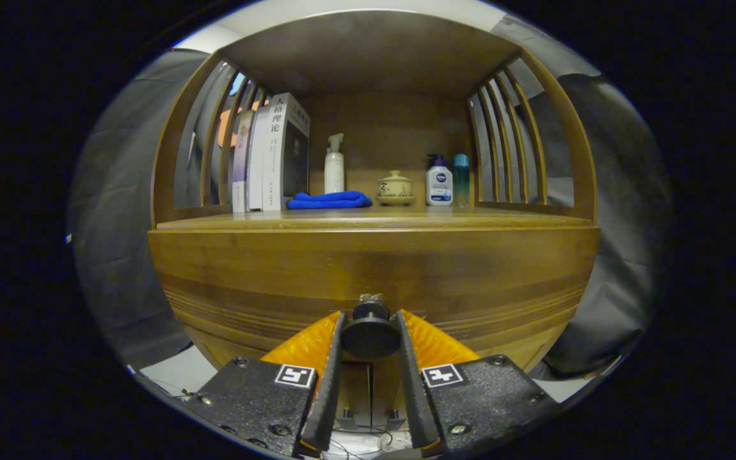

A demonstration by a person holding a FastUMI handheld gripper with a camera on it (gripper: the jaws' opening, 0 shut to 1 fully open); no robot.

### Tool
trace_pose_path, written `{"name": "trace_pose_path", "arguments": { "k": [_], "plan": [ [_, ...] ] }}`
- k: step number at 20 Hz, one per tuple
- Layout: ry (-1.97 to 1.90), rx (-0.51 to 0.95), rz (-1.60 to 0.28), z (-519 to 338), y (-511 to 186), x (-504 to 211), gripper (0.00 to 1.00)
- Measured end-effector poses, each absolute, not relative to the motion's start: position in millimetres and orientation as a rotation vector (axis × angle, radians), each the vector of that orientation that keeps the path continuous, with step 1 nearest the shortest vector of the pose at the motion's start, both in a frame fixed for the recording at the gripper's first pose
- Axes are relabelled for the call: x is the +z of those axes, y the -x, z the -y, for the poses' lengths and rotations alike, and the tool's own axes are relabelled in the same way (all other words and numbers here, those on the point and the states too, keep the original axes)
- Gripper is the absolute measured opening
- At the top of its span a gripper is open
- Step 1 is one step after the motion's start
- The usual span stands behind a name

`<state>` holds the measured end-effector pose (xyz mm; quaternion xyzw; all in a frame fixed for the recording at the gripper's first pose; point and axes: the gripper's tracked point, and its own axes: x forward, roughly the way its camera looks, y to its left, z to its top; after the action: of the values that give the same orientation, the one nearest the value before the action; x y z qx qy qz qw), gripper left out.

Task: Pull open the drawer, take out the items inside it, and place them on the countertop above the cabinet.

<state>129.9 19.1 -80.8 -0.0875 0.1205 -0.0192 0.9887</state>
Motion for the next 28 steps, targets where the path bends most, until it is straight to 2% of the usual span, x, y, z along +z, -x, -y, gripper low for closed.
{"name": "trace_pose_path", "arguments": {
  "k": [11,28],
  "plan": [
    [0.164,-0.036,-0.253,-20.8,-108.9,-79.8,0.41],
    [0.137,-0.032,-0.244,-22.5,24.1,-81.5,0.40]
  ]
}}
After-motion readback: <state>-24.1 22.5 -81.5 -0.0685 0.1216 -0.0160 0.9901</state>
